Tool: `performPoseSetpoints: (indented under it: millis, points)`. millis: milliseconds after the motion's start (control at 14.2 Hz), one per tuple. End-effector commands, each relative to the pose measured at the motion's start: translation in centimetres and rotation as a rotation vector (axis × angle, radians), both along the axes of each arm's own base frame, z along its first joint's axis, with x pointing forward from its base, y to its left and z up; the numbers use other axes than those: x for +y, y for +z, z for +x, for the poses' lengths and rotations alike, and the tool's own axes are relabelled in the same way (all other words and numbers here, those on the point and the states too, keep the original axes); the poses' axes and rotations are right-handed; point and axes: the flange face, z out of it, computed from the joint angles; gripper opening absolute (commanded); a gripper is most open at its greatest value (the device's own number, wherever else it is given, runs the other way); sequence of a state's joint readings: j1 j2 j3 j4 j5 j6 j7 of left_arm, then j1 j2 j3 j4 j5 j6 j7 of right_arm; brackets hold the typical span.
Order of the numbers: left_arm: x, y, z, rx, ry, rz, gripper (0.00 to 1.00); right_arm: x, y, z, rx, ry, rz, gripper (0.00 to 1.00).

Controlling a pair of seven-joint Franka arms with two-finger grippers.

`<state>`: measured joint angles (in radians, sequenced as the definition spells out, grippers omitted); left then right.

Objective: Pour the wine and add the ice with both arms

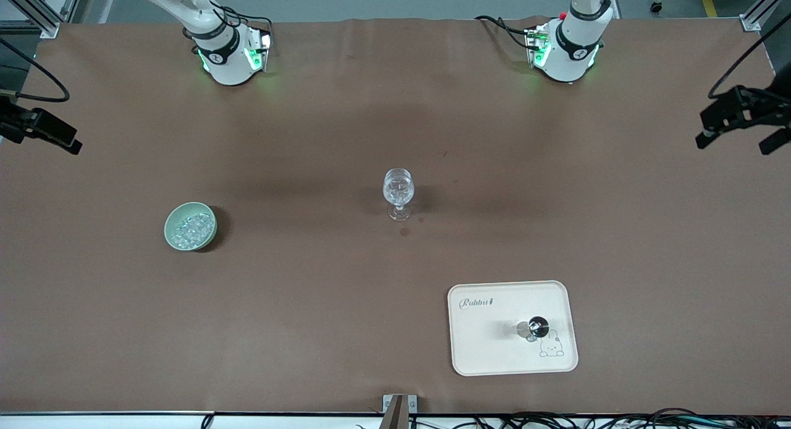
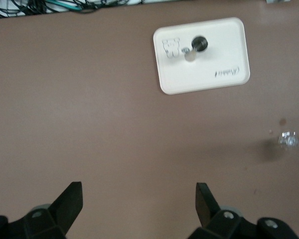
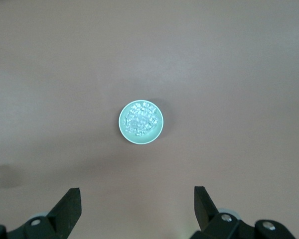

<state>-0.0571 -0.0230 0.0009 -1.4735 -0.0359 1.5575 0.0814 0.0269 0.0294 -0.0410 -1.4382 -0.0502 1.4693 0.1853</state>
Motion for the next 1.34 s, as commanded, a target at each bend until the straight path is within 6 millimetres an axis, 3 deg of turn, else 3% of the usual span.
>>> performPoseSetpoints:
  millis: [0, 212, 353, 777, 989, 1272]
  points:
    - [0.9, -0.4, -1.8, 0.041, -0.011, 0.017, 1.0, -0.3, 0.0, 0.0, -0.036, 0.027, 0.02, 1.0]
    - [-1.3, 0.2, -0.7, 0.041, -0.007, 0.032, 1.0, -0.7, -0.1, -0.1, -0.027, 0.053, 0.02, 1.0]
    - [-1.4, 0.5, -0.9, 0.056, -0.008, 0.031, 1.0, -0.7, 0.4, 0.0, -0.039, 0.053, 0.021, 1.0]
    - [-0.5, -0.4, -0.9, 0.083, 0.081, 0.029, 1.0, 0.0, 0.5, 0.4, -0.044, 0.066, 0.023, 1.0]
    - [1.1, -0.4, -1.0, 0.085, 0.119, 0.042, 1.0, -0.1, 0.4, 0.3, -0.039, 0.062, 0.023, 1.0]
    - [0.1, -0.7, -1.2, 0.09, 0.157, 0.042, 1.0, 0.1, 0.3, 0.3, -0.038, 0.066, 0.025, 1.0]
